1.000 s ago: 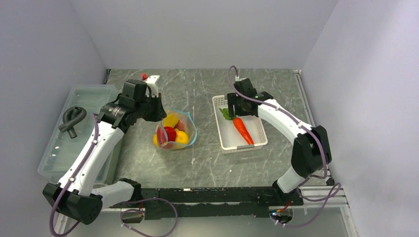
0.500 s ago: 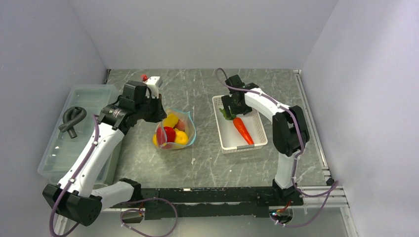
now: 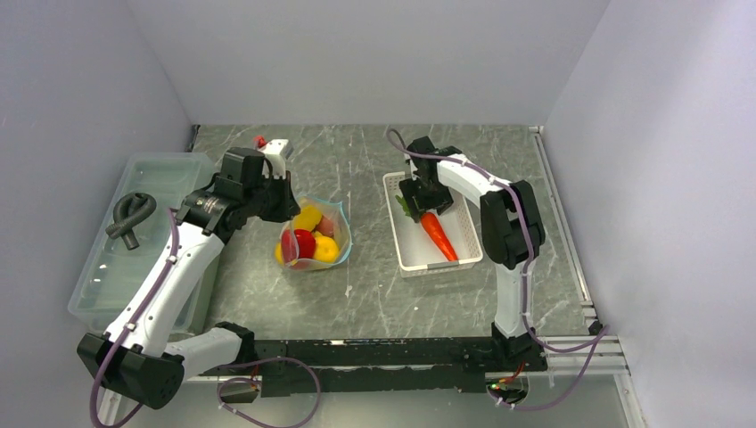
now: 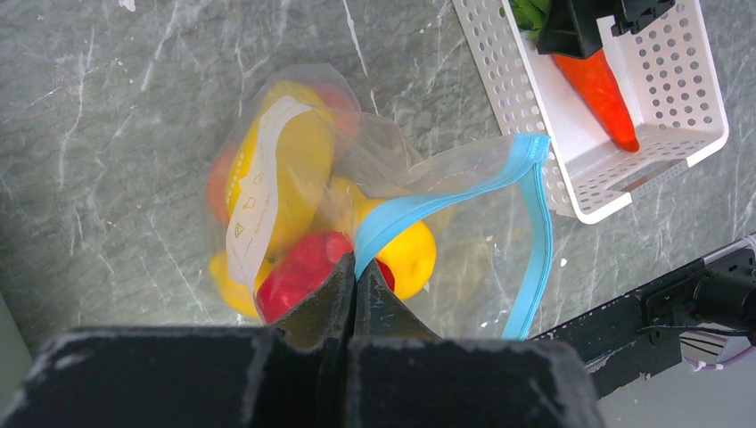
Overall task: Place the food in the zip-top bag and seal the zipper
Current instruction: Pick up the fake vegetable from the bin.
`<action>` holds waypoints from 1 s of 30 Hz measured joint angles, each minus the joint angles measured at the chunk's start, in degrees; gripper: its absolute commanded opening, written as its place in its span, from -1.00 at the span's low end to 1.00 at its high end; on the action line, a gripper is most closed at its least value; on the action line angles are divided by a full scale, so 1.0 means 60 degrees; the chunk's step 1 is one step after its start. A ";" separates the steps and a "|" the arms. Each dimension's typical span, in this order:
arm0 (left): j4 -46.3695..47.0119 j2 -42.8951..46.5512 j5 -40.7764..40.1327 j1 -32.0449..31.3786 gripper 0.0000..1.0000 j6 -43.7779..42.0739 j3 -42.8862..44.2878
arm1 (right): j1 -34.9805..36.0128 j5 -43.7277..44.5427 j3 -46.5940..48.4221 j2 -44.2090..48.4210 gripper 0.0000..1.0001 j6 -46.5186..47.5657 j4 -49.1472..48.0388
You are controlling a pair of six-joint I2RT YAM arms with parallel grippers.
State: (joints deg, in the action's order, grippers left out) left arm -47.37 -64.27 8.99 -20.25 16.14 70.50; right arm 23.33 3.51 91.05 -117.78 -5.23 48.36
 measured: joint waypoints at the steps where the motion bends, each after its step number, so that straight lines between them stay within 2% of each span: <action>1: 0.0000 0.0000 0.0011 0.0011 -1.00 0.0000 0.0000 | -0.0007 -0.0098 0.0007 -0.0066 0.41 0.0047 0.0055; 10: 0.0015 0.0000 0.0040 0.0120 -1.00 -0.0004 -0.0018 | -0.0011 -0.0372 0.0047 -0.0444 0.17 0.0259 0.0382; 12: 0.0025 0.0000 0.0047 0.0131 -1.00 -0.0004 -0.0044 | -0.0011 -0.0393 0.0051 -0.0444 -0.01 0.0295 0.0393; 14: 0.0066 0.0000 0.0058 0.0138 -1.00 -0.0004 -0.0080 | -0.0011 -0.0397 0.0051 -0.0444 -0.28 0.0335 0.0419; 18: 0.0076 0.0000 0.0080 0.0160 -1.00 -0.0004 -0.0087 | -0.0011 -0.0339 0.0084 -0.0444 -0.54 0.0321 0.0452; 24: 0.0080 0.0000 0.0113 0.0175 -1.00 0.0000 -0.0087 | -0.0011 0.0000 0.0098 -0.0233 -0.70 0.0120 0.0452; 30: 0.0109 -0.0004 0.0153 0.0193 -1.00 0.0000 -0.0091 | -0.0007 0.0273 0.0098 0.1071 -0.73 -0.0200 0.0375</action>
State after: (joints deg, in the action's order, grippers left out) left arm -46.72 -64.29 9.91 -19.09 16.14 69.95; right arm 23.29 5.15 91.64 -111.35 -6.44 50.61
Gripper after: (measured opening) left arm 0.014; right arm 0.468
